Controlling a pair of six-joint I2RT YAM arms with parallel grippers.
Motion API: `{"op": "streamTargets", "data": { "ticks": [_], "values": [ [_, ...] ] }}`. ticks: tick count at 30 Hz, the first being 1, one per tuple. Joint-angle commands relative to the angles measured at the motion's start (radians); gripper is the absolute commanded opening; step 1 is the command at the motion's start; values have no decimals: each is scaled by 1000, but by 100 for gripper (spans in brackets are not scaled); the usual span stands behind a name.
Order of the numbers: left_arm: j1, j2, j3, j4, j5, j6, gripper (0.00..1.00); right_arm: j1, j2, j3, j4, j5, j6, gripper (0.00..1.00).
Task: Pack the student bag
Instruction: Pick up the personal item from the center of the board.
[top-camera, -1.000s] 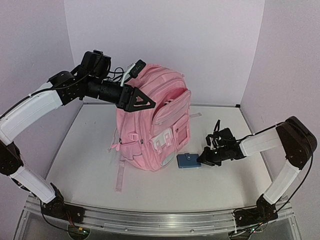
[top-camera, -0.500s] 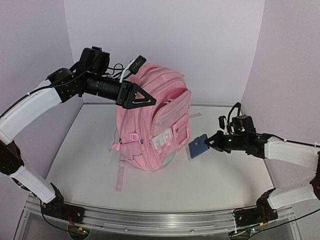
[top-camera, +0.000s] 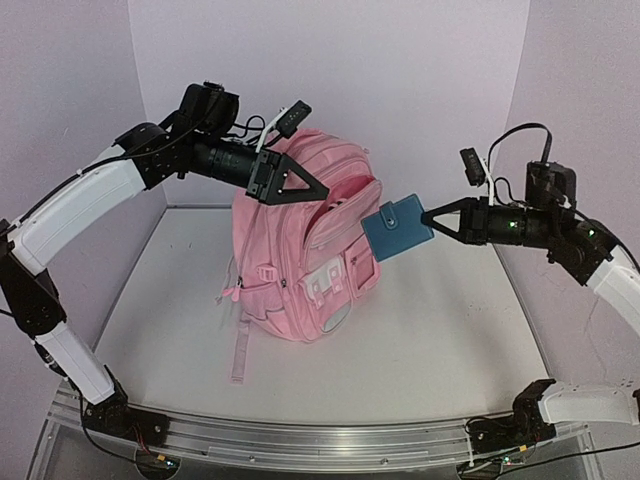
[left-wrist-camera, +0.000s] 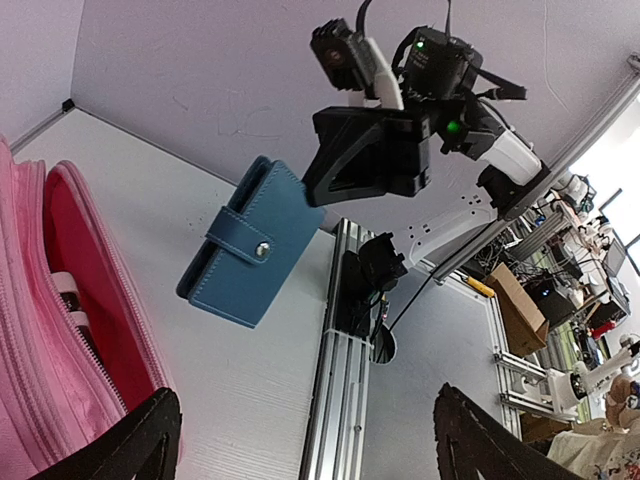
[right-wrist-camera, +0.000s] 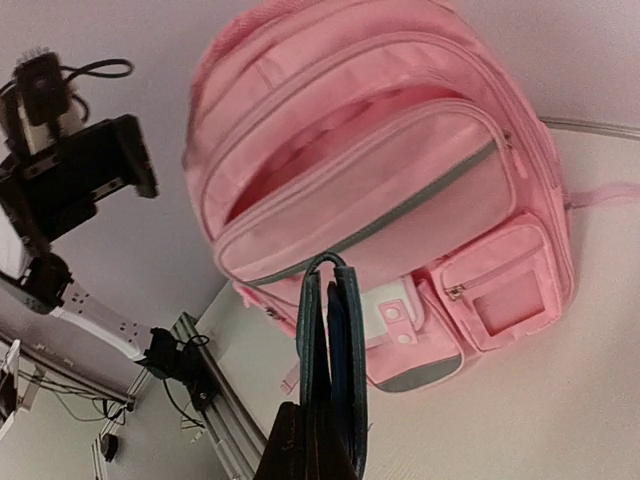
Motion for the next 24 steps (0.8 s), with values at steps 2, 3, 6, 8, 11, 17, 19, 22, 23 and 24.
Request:
{"op": "streamTargets", "data": {
  "ticks": [2,3,6,8,11,17,19,22,23,24],
  "values": [
    [4,48,101,-56,65,34,88,7,26,136,-54,-280,-91,0],
    [3,57,110,-67,74,34,88,10,37,156,-54,-295,-99,0],
    [2,78,129,-83,128,31,88,16,69,211,-53,-328,-122,0],
    [1,91,144,-99,177,31,87,25,99,244,-51,-352,-142,0],
    [-4,107,167,-121,202,32,87,42,164,303,-50,-357,-166,0],
    [-15,123,180,-161,195,48,87,108,265,382,-48,-352,-217,0],
    [-16,124,176,-164,199,49,86,124,295,403,-47,-348,-229,0],
    [-20,129,173,-173,209,54,72,139,318,414,-35,-336,-235,0],
    [-20,129,172,-177,209,57,66,140,323,415,-26,-333,-234,0],
    [-20,128,169,-179,206,59,60,141,327,413,-15,-333,-231,0]
  ]
}}
